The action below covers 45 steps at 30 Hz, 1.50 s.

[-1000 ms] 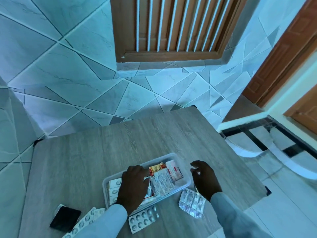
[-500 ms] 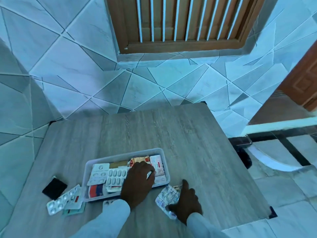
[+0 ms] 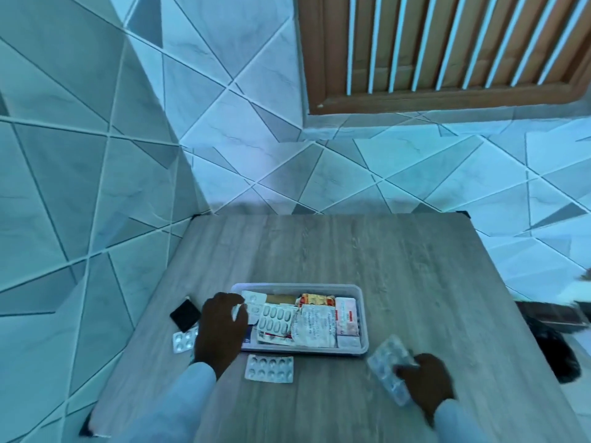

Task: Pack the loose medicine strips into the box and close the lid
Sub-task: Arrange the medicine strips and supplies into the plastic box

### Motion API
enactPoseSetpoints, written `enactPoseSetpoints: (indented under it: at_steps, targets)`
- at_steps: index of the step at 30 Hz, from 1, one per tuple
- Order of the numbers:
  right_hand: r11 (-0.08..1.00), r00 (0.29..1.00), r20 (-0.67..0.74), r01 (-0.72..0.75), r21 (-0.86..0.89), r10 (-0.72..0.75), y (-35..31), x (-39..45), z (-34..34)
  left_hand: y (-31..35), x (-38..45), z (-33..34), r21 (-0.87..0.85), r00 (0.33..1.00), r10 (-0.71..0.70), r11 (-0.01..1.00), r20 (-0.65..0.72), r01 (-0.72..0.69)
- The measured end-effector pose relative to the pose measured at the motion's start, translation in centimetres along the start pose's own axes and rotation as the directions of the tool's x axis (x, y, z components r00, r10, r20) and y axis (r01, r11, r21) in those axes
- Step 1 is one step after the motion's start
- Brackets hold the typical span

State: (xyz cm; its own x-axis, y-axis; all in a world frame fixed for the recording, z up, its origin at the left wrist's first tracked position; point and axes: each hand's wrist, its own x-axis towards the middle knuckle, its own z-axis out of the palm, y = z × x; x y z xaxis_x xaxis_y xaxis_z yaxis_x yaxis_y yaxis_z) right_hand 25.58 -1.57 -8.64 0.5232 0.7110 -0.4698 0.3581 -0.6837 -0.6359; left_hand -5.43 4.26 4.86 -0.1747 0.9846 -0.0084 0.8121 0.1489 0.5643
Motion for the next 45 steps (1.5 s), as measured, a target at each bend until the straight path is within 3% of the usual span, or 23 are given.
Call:
enactPoseSetpoints:
  at_steps: [4, 6, 8, 12, 15, 18, 20, 24, 29, 33, 35, 37, 39, 42, 45]
  targets:
    - [0.963, 0.979, -0.197, 0.108, 0.245, -0.06, -3.8, 1.2, -5.3, -9.4, 3.3, 0.5, 0.069, 0.981, -0.15, 0.985, -0.124, 0.159]
    - [0.915, 0.984, -0.104, 0.17, 0.367, -0.142, -6.9, 0.5, -4.9, -13.1, 5.0, 0.6, 0.12, 0.961, -0.269, 0.954, -0.066, 0.275]
    - [0.906, 0.97, 0.034, 0.212, 0.366, -0.241, -10.1, -1.0, -2.1, -16.4, 6.5, 0.7, 0.207, 0.937, -0.339, 0.926, 0.085, 0.316]
    - [0.938, 0.93, 0.163, 0.303, 0.17, -0.33, -14.2, -2.6, 5.4, -19.4, 9.0, 0.6, 0.288, 0.917, -0.254, 0.943, 0.308, 0.165]
    - [0.912, 0.934, 0.046, 0.356, -0.204, -0.354, -15.5, -2.8, 8.7, -20.7, 11.1, 0.5, 0.335, 0.895, -0.242, 0.935, 0.375, 0.112]
    - [0.817, 0.875, -0.167, 0.336, -0.469, -0.455, -16.8, -3.8, 9.6, -22.3, 12.8, 0.8, 0.302, 0.884, -0.258, 0.943, 0.39, 0.141]
    - [0.796, 0.845, -0.189, 0.362, -0.486, -0.5, -18.3, -5.0, 10.3, -22.8, 13.2, 1.0, 0.291, 0.896, -0.256, 0.945, 0.363, 0.152]
    - [0.735, 0.8, -0.026, 0.537, -0.414, -0.599, -21.5, -6.8, 14.4, -23.3, 13.7, 1.5, 0.316, 0.921, -0.19, 0.946, 0.342, 0.077]
    - [0.674, 0.754, 0.159, 0.646, -0.358, -0.638, -23.1, -8.1, 19.1, -24.4, 15.2, 1.0, 0.065, 0.848, -0.292, 0.953, 0.443, 0.295]
    - [0.668, 0.748, 0.234, 0.662, -0.34, -0.621, -22.7, -8.0, 20.1, -23.7, 16.9, -0.3, -0.124, 0.885, -0.272, 0.932, 0.378, 0.34]
    - [0.709, 0.767, 0.224, 0.641, -0.292, -0.602, -22.6, -7.7, 20.0, -22.3, 17.8, -1.3, -0.204, 0.914, -0.225, 0.93, 0.337, 0.304]
    - [0.774, 0.796, 0.2, 0.603, -0.193, -0.571, -22.8, -7.4, 19.6, -19.6, 18.1, -2.5, -0.355, 0.913, -0.121, 0.895, 0.389, 0.27]
    - [0.834, 0.811, 0.258, 0.55, -0.034, -0.525, -23.2, -7.3, 19.0, -16.4, 17.5, -3.4, -0.469, 0.882, 0.016, 0.852, 0.471, 0.234]
    - [0.888, 0.765, 0.451, 0.413, 0.203, -0.459, -23.9, -7.3, 18.7, -12.1, 15.9, -3.1, -0.539, 0.826, 0.139, 0.813, 0.547, 0.22]
    - [0.893, 0.787, 0.428, 0.358, 0.272, -0.445, -24.0, -6.7, 18.2, -10.1, 14.0, -0.8, -0.56, 0.806, 0.154, 0.791, 0.572, 0.247]
